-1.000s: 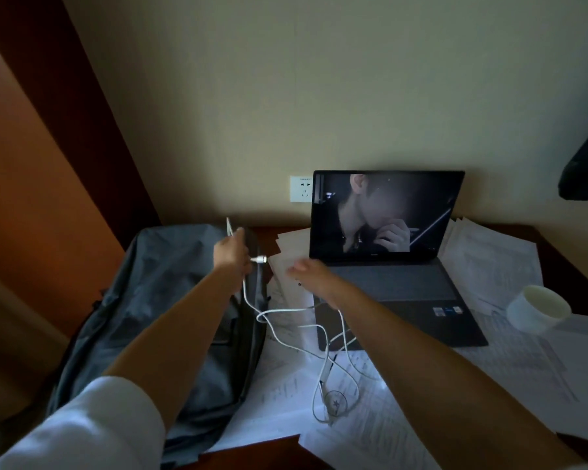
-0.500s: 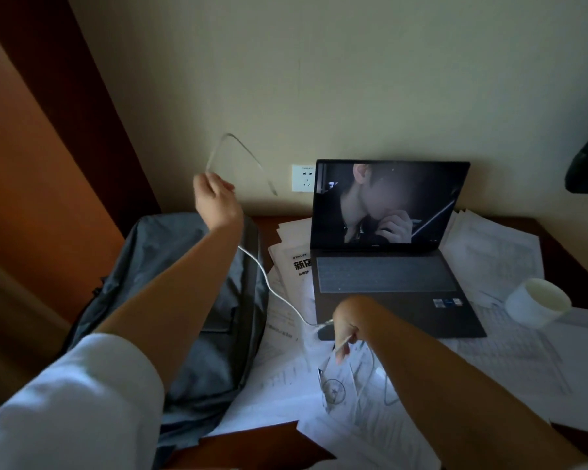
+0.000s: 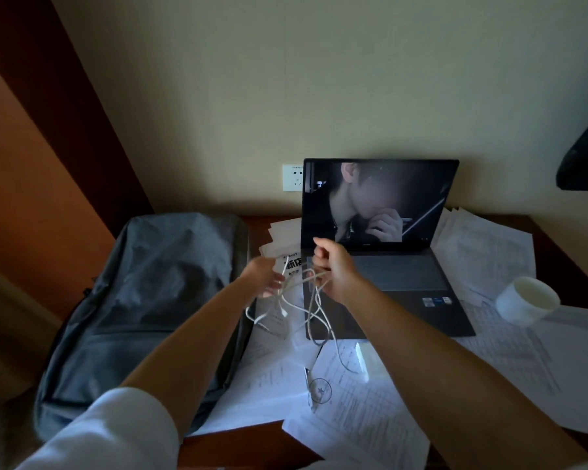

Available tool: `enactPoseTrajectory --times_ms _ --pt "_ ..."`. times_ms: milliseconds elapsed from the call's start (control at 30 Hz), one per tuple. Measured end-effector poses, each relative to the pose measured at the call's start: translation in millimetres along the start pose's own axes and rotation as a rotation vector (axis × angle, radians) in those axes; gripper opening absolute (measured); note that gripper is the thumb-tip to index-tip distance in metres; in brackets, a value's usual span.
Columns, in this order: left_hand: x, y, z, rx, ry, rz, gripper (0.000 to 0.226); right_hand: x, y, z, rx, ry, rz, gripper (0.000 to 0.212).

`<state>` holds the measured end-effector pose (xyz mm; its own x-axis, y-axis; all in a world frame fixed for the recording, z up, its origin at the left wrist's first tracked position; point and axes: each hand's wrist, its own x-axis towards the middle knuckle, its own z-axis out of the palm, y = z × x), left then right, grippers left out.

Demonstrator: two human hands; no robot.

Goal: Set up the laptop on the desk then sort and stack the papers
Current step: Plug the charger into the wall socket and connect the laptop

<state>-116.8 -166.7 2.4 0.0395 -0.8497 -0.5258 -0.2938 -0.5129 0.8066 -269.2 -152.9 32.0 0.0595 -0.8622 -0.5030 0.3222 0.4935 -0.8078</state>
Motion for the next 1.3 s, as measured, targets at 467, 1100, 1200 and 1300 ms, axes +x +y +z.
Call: enactPoseTrajectory --times_ms 467,1100,1200,1300 --pt "15 27 -30 -0.478 0.643 0.196 0.011 15 31 -37 -1.295 -0.146 -0.048 0.037" --pt "1 51 -86 0.037 0.474 0.544 0.032 19 31 5 -1.139 -0.123 -0.096 0.022" --pt "11 30 -92 0.494 0.492 0.610 0.034 36 19 26 -1.001 0.116 -0.329 0.024" --pt "21 26 -107 0.412 0.519 0.688 0.031 41 17 36 -0.932 0.257 -0.428 0.019"
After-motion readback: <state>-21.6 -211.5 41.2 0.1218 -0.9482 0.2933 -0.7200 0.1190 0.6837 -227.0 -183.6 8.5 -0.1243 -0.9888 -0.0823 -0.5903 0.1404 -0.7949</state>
